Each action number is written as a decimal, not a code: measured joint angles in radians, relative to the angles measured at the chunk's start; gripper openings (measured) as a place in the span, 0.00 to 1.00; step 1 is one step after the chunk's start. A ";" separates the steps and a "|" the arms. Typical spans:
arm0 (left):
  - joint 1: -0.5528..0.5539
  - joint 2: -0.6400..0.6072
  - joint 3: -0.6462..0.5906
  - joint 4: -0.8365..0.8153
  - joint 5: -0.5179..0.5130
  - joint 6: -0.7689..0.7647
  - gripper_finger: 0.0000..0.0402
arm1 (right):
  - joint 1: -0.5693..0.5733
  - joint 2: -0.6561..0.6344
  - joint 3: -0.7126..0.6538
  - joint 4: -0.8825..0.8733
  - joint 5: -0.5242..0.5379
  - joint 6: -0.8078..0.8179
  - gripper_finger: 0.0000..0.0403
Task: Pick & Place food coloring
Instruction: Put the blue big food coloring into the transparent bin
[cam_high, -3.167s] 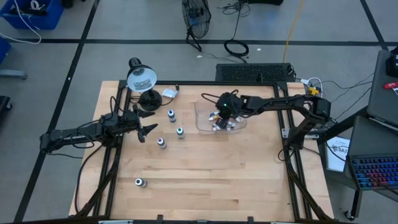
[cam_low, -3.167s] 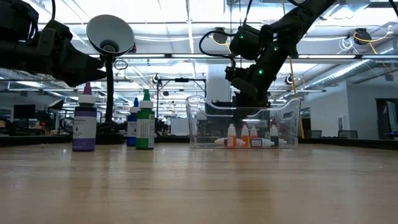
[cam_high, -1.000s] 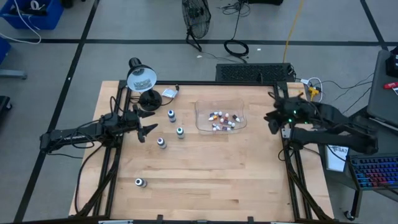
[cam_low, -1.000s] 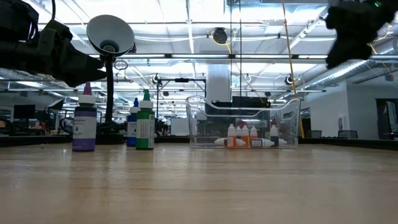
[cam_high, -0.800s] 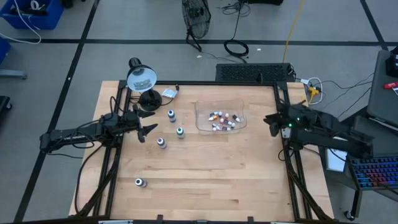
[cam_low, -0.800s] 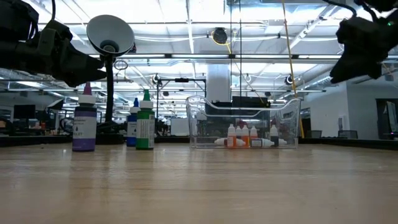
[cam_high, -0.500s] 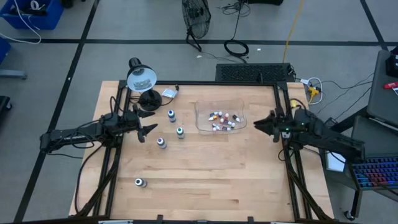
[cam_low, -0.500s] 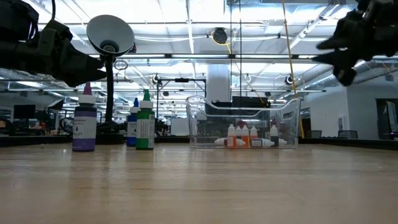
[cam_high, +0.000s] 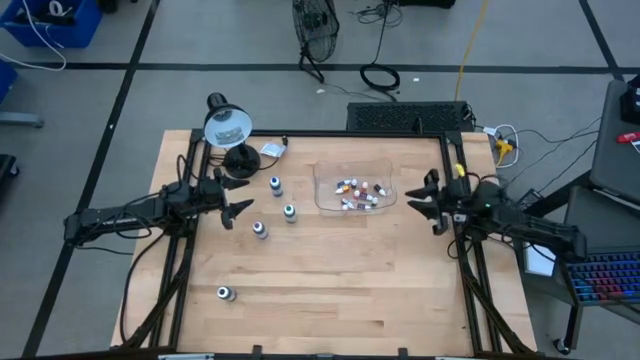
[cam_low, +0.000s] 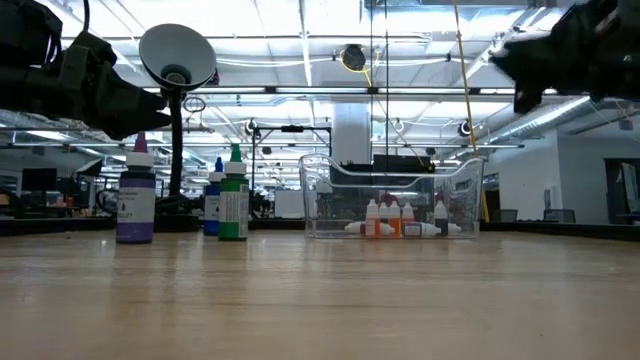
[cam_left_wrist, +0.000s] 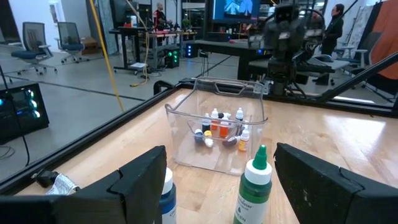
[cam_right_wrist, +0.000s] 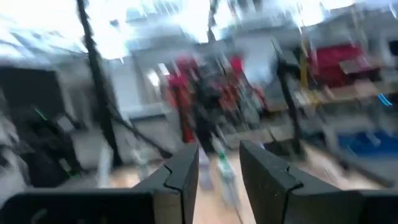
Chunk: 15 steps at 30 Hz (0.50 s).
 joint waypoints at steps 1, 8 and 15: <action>0.000 0.000 0.000 0.000 0.000 0.000 0.74 | 0.000 0.006 0.000 -0.036 0.017 -0.012 0.27; 0.000 0.000 0.000 0.000 0.000 0.000 0.74 | 0.000 0.007 -0.001 -0.142 0.101 -0.042 0.27; 0.000 0.000 0.000 0.000 0.000 0.000 0.74 | 0.000 0.006 -0.003 -0.185 0.180 -0.082 0.27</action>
